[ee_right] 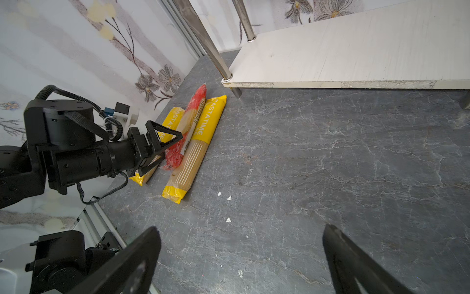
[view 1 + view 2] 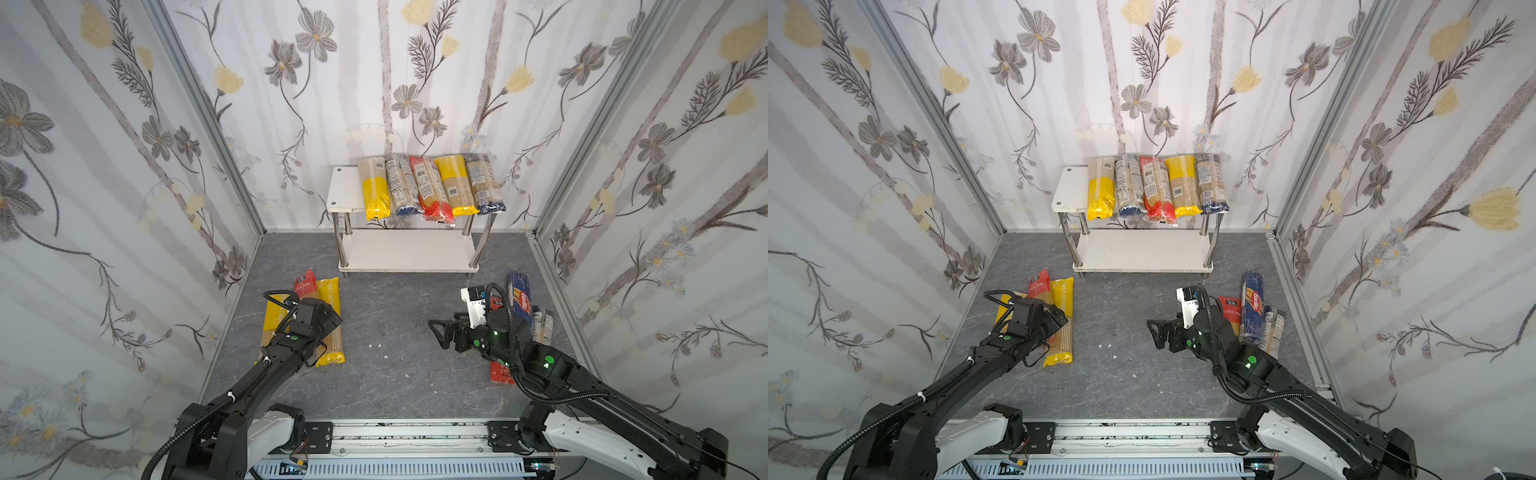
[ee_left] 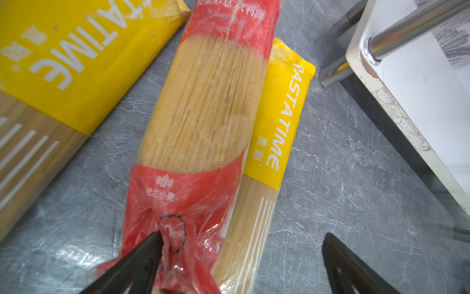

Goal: Place and organize the pasta boxes and bags onto the shelf
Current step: 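Withdraw the left gripper down to the red-topped bag on the table, then close the left gripper around the red-topped spaghetti bag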

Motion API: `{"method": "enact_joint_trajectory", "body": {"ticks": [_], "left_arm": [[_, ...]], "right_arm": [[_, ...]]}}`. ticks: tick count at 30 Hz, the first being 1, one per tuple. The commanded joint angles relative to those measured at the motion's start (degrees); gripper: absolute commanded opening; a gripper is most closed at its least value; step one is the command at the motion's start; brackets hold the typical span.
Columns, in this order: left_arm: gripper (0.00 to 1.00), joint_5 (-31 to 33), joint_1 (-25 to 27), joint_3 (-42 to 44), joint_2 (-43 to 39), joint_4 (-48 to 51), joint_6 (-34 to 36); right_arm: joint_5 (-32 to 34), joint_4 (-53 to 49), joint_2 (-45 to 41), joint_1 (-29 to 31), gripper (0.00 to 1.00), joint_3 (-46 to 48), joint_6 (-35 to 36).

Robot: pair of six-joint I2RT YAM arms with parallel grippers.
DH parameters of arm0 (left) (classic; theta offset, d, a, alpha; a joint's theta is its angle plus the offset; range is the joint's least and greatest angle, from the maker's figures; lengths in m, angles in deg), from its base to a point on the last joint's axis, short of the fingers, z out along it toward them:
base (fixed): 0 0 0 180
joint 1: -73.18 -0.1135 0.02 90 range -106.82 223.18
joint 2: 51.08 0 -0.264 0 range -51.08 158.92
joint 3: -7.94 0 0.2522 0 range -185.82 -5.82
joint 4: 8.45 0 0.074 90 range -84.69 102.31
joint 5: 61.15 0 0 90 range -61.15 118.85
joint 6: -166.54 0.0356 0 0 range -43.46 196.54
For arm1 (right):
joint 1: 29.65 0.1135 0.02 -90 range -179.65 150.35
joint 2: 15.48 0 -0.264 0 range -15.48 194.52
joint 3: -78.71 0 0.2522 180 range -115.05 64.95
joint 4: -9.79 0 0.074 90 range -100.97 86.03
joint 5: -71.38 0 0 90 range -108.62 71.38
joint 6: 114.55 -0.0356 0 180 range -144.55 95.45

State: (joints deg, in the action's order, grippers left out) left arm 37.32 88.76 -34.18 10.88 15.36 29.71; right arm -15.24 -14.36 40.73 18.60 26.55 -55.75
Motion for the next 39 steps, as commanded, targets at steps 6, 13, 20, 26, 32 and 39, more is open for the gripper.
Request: {"method": "enact_joint_trajectory", "body": {"ticks": [6,13,20,26,32,39], "left_arm": [[1.00,5.14,0.75,1.18,-0.13,-0.46,-0.35],[1.00,7.44,2.14,1.42,-4.17,-0.01,0.22],[1.00,15.37,2.24,1.57,0.77,2.79,0.84],[1.00,15.80,2.16,-0.34,6.79,2.36,0.25],[1.00,14.59,1.68,-1.63,12.28,-0.38,-0.42],[1.00,15.32,0.80,-3.14,16.57,-1.57,0.16]], "right_arm": [[-0.10,1.42,0.62,0.05,1.00,-0.69,-0.05],[0.09,1.14,0.66,0.00,1.00,-0.94,-0.55],[2.83,0.79,1.14,0.00,1.00,-0.92,-1.32],[1.73,0.74,1.81,0.00,1.00,-1.86,-0.95],[2.29,0.25,0.28,0.00,1.00,-1.15,-0.68],[3.56,-1.93,-1.60,-0.26,1.00,-1.05,-0.14]]}}
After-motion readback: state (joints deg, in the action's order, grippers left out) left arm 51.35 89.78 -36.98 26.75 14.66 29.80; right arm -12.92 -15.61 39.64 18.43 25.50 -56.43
